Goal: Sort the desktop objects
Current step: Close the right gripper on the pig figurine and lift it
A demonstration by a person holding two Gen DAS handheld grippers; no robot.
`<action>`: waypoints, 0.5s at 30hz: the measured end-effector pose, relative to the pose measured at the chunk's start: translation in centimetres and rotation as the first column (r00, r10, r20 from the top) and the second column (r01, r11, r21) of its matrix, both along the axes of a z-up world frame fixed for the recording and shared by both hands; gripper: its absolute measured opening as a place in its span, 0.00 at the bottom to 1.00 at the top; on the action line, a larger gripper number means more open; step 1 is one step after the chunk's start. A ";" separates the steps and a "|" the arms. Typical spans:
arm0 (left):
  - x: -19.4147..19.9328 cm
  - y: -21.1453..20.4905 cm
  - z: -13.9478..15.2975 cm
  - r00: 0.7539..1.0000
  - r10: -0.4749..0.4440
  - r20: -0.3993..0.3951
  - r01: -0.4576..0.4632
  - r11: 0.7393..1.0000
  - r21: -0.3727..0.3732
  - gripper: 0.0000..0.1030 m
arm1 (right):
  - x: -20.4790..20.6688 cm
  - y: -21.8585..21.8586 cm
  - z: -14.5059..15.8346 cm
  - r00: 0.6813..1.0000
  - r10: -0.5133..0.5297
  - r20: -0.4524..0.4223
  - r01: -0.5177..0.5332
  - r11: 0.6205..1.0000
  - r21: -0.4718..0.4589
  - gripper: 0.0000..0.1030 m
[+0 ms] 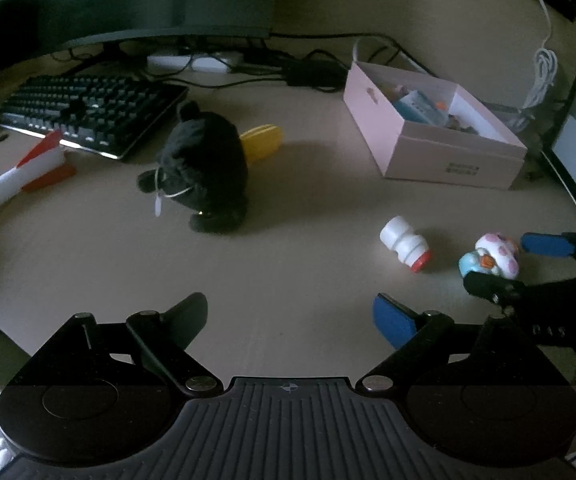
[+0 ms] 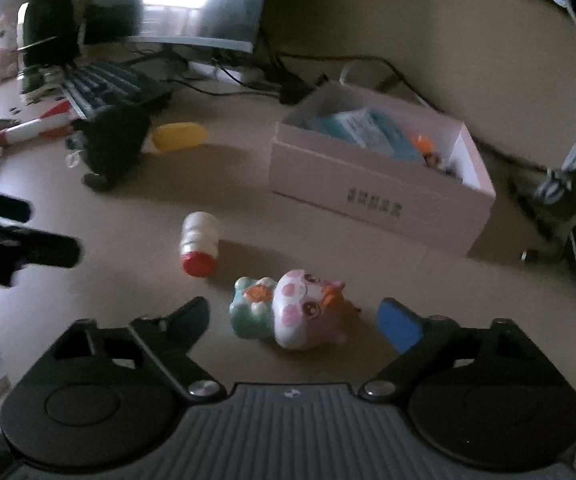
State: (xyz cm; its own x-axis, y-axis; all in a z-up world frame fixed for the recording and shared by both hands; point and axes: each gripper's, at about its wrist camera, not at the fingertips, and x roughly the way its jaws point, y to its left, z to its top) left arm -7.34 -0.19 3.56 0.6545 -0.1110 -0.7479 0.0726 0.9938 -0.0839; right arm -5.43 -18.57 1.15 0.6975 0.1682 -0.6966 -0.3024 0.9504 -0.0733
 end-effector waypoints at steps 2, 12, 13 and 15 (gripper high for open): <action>0.1 -0.2 0.0 1.000 -0.020 0.000 0.020 1.000 -0.008 0.91 | 0.6 -0.3 -0.3 1.000 -0.002 -0.018 0.003 1.000 0.016 0.74; 2.9 -5.7 0.0 0.947 -0.302 0.112 0.292 0.951 0.097 0.75 | -2.1 -2.6 1.9 0.997 -0.077 0.017 0.077 0.997 -0.007 0.70; 3.6 -6.2 -0.3 0.936 -0.331 0.116 0.318 0.941 0.117 0.75 | -2.6 -3.0 2.0 0.996 -0.084 0.017 0.084 0.996 -0.014 0.70; 4.7 -6.9 -0.8 0.926 -0.364 0.105 0.349 0.927 0.134 0.76 | -3.4 -3.9 2.2 0.995 -0.098 0.013 0.098 0.995 -0.023 0.70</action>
State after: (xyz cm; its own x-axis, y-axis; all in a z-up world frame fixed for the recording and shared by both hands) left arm -2.60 -7.09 2.78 0.6761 -0.2758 -0.6832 0.4265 0.9026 0.0577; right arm -8.86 -22.50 3.32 0.7179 0.0824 -0.6913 -0.2070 0.9733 -0.0990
